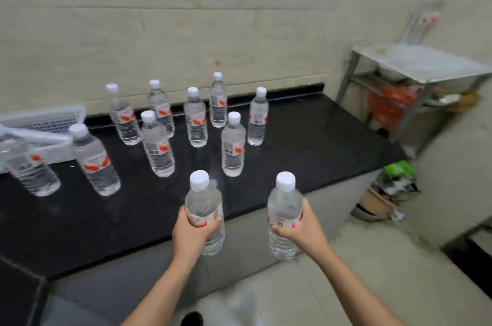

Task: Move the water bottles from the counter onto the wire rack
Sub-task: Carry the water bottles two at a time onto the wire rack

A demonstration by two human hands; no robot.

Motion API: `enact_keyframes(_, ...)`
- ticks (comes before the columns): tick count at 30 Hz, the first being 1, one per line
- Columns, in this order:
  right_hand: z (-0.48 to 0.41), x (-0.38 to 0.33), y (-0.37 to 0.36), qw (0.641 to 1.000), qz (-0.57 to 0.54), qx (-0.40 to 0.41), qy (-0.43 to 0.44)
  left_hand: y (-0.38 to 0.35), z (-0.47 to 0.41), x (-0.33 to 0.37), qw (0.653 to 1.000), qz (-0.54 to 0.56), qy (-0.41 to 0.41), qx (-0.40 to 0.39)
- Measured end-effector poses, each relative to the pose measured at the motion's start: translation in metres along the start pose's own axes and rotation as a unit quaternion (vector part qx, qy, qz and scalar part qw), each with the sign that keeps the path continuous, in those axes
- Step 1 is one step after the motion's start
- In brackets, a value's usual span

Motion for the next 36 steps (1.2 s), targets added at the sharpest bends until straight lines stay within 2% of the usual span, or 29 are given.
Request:
enact_keyframes(6,0.063,0.071,0.104,0.986,-0.023,0.141,-0.083,-0.132,0.009,0.019,0.987,-0.024,-0.021,-0.156)
enact_keyframes(13,0.092,0.113,0.197,0.961,-0.041,0.247,-0.117,-0.264,-0.003,0.042,0.964,-0.036,-0.05,-0.258)
enact_keyframes(19,0.073,0.133,0.291,0.946,-0.042,0.296,-0.122,-0.377,-0.027,0.074,0.953,-0.032,-0.069,-0.294)
enact_keyframes(25,0.048,0.148,0.392,0.93,-0.039,0.341,-0.134,-0.495,-0.064,0.119,0.943,-0.095,-0.105,-0.302)
enact_keyframes(31,0.042,0.173,0.459,0.906,-0.063,0.392,-0.149,-0.589,-0.083,0.149,0.922,-0.146,-0.136,-0.331)
enact_keyframes(36,0.034,0.203,0.505,0.894,-0.073,0.414,-0.154,-0.647,-0.093,0.165,0.915,-0.149,-0.143,-0.346)
Point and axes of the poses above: each hand's wrist, its own z-axis away from the middle knuckle, its own y-axis out of the back of the hand, x = y × z, the point moved 7 cm from there along -z, towards the middle knuckle, and after that the axes turned 10 degrees about -x, right-handed, at the moved point
